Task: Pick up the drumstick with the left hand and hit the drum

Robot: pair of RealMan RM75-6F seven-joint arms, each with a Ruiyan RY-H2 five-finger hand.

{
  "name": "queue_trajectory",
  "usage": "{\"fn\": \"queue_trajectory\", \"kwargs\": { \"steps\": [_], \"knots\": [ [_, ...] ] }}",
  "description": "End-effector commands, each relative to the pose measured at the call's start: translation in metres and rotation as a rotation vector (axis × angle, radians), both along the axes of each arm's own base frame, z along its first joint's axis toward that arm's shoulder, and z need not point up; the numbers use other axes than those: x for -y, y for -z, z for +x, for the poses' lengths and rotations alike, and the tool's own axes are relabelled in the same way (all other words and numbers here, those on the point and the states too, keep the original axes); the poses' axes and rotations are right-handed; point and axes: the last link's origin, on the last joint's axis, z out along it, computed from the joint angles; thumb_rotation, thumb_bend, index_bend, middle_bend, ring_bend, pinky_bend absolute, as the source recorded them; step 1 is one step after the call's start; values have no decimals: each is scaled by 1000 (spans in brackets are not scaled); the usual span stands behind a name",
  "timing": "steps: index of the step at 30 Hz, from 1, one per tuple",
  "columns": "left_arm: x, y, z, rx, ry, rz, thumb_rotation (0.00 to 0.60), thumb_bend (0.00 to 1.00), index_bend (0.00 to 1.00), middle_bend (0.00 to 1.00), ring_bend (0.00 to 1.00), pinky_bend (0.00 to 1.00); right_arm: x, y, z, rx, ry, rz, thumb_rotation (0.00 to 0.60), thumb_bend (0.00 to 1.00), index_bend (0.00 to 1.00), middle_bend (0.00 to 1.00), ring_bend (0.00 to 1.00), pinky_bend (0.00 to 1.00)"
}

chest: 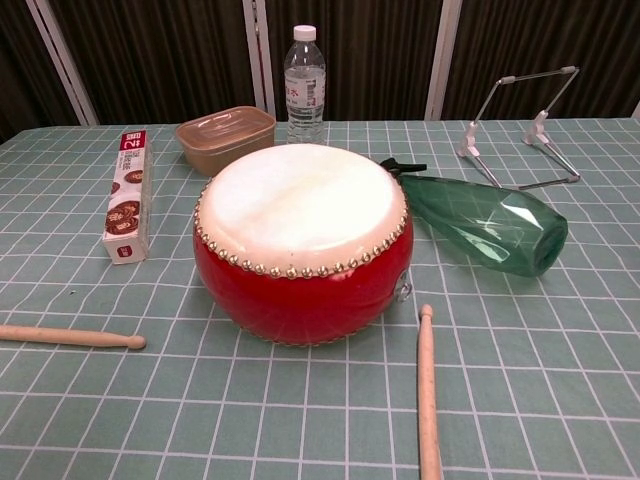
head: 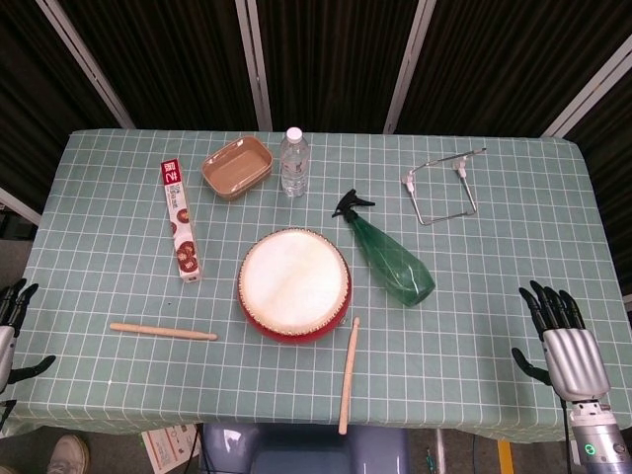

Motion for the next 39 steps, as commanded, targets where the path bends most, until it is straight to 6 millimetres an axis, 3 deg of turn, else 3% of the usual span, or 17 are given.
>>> {"fn": "queue_trajectory", "kwargs": {
  "steps": [1, 3, 6, 10, 13, 17, 29, 39],
  "knots": [
    [-4, 2, 1, -32, -3, -21, 600, 35, 0, 216, 236, 373, 0, 0, 0, 3, -1, 0, 600, 313, 0, 0, 0, 1],
    [-9, 7, 3, -44, -9, -37, 600, 46, 13, 442, 479, 590, 0, 1, 0, 3, -2, 3, 600, 312, 0, 0, 0, 1],
    [-18, 16, 5, -46, -24, -74, 600, 76, 106, 712, 752, 752, 0, 0, 1, 8, -2, 4, 600, 313, 0, 0, 0, 1],
    [-37, 32, 12, -59, -32, -123, 600, 153, 256, 942, 970, 927, 0, 2, 2, 9, -7, 10, 600, 313, 0, 0, 0, 1],
    [-50, 45, 18, -92, -30, -150, 600, 216, 352, 999, 1000, 995, 1, 3, 2, 11, -10, 14, 600, 312, 0, 0, 0, 1],
    [-63, 66, 21, -122, -53, -203, 600, 286, 430, 1000, 1000, 1000, 1, 3, 2, 17, -6, 14, 600, 313, 0, 0, 0, 1],
    [-85, 118, 32, -225, -59, -306, 600, 294, 463, 1000, 1000, 1000, 2, 2, 2, 31, -2, 16, 600, 312, 0, 0, 0, 1],
    [-86, 148, 38, -241, -47, -345, 600, 310, 508, 1000, 1000, 1000, 3, 0, 1, 39, 1, 8, 600, 313, 0, 0, 0, 1]
  ]
}}
